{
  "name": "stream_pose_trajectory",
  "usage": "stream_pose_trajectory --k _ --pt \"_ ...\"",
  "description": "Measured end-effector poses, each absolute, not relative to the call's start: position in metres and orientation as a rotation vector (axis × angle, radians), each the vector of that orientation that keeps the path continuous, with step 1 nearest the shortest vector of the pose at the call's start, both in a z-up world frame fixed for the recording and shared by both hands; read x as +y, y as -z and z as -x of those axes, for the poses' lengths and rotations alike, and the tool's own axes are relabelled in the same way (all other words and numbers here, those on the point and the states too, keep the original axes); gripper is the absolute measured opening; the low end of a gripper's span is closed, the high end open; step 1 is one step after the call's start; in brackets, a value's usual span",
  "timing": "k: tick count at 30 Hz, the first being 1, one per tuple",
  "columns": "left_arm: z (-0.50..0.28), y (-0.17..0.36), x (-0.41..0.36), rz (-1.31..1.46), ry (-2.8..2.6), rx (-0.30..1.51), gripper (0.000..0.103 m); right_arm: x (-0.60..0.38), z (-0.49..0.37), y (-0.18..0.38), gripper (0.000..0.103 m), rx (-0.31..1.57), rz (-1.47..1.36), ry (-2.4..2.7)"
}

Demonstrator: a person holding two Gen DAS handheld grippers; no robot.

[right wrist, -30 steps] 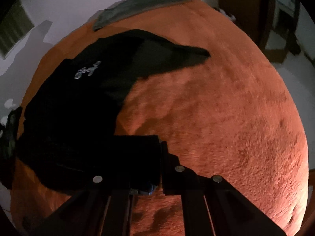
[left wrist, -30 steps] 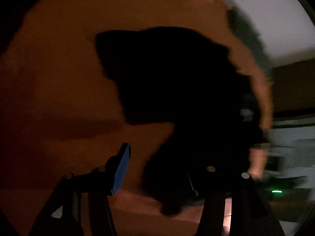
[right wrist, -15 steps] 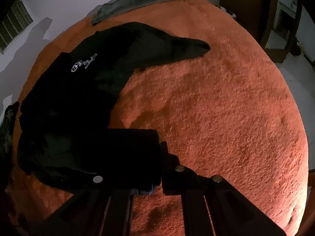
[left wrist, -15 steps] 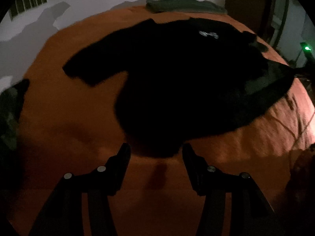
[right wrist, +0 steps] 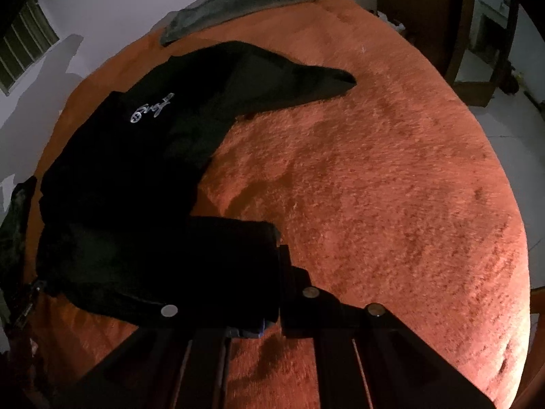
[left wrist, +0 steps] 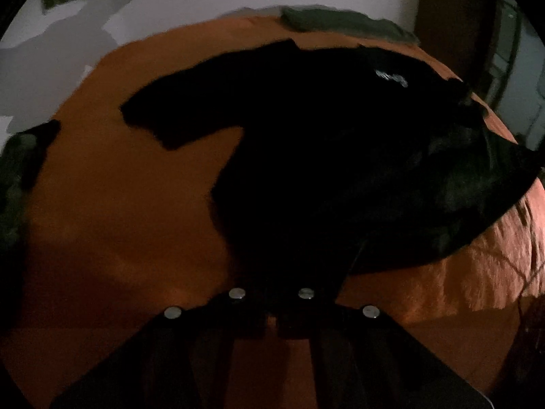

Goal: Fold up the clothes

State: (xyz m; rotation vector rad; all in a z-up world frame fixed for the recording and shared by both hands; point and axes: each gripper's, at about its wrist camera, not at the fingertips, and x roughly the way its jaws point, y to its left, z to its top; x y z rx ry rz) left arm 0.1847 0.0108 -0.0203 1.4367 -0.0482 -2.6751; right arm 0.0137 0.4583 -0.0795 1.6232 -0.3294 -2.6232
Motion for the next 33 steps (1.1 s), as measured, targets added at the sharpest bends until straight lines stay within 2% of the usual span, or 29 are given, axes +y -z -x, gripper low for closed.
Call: stream_pose_trajectory --k 3,9,11,17,20,22,24,26,27,29,31,33 --pt "-0.192 0.007 0.006 -1.428 2.657 -0.039 0.002 0.45 -0.023 0.06 0.004 -0.235 -1.618 2.599" --pt "-0.211 -0.051 0.003 -1.516 2.671 -0.309 0.002 0.42 -0.05 0.016 0.004 0.052 -1.701 2.374" --pt "-0.222 -0.056 -0.001 -1.592 2.673 -0.329 0.002 0.411 -0.063 0.013 0.004 0.145 -1.735 2.302" --pt "-0.299 -0.026 0.003 -1.874 2.688 -0.459 0.002 0.404 -0.104 0.053 0.004 0.291 -1.768 2.254" --pt "-0.342 0.006 0.012 -1.955 2.687 -0.666 0.002 0.401 -0.125 0.073 0.004 0.363 -1.783 2.228" --pt "-0.357 0.022 0.019 -1.863 2.735 -0.794 0.003 0.398 -0.138 0.086 0.004 0.411 -1.792 2.209" --pt "-0.363 0.027 0.017 -1.78 2.768 -0.752 0.004 0.396 -0.152 0.1 0.004 0.459 -1.801 2.19" --pt "-0.364 0.019 0.01 -1.771 2.769 -0.62 0.006 0.407 -0.169 0.108 0.005 0.384 -1.814 2.199" --pt "-0.364 0.011 0.006 -1.778 2.768 -0.57 0.006 0.413 -0.178 0.111 0.009 0.339 -1.82 2.204" --pt "-0.36 -0.01 -0.001 -1.752 2.784 -0.521 0.01 0.426 -0.192 0.116 0.024 0.252 -1.858 2.196" --pt "-0.356 -0.038 -0.008 -1.67 2.824 -0.467 0.012 0.439 -0.192 0.1 0.026 0.212 -1.849 2.215" --pt "-0.354 -0.066 -0.018 -1.55 2.859 -0.393 0.023 0.447 -0.189 0.078 0.026 0.189 -1.777 2.264"
